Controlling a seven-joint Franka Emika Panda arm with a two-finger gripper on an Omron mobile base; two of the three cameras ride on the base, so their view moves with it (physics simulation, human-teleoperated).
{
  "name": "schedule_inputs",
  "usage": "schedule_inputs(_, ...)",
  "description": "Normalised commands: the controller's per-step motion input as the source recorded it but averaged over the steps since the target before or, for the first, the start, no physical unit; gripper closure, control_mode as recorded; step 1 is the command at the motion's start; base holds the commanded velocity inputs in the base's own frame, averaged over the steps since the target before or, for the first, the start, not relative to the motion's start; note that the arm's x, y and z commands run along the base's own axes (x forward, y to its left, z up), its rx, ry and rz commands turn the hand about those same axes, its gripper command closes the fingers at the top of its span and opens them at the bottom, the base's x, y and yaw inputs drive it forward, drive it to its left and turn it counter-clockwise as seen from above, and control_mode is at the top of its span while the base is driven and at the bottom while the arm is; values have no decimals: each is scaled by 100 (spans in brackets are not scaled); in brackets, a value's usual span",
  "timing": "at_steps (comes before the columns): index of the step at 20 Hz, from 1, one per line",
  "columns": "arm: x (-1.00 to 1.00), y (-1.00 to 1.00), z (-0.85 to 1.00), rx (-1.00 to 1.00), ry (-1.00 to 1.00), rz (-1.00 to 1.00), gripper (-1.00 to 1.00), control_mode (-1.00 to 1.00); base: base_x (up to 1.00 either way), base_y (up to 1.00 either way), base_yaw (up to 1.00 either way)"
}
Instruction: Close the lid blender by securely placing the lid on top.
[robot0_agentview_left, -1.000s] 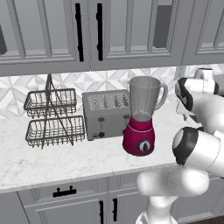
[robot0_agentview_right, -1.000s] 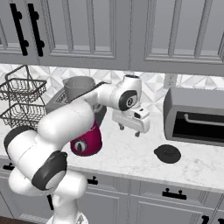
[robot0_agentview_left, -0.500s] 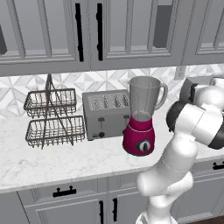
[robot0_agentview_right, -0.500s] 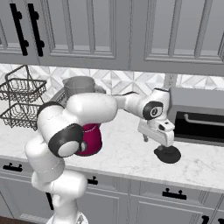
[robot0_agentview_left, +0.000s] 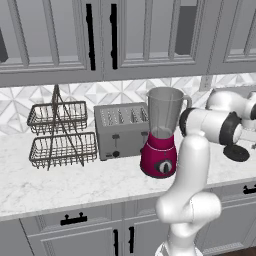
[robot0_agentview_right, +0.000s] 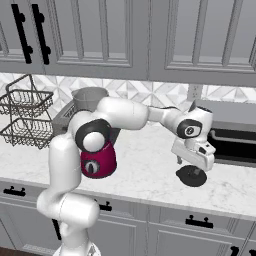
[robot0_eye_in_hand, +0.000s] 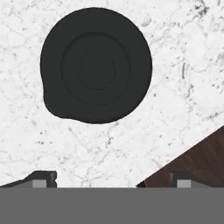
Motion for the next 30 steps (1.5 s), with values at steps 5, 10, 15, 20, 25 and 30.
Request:
schedule_inputs(5, 33, -2, -48, 1, -3, 6, -100, -100, 0, 0, 0)
schedule_inputs(10, 28, -8, -51, 0, -2, 6, -100, -100, 0, 0, 0)
schedule_inputs(15, 24, -13, -30, 0, -3, 5, -100, -100, 0, 0, 0)
schedule_inputs(20, 2, -3, -46, 0, -3, 3, -100, -100, 0, 0, 0)
schedule_inputs(25, 0, 0, -48, 0, -4, 0, 100, -100, 0, 0, 0)
schedule_inputs(30, -8, 1, -55, 0, -4, 0, 100, -100, 0, 0, 0)
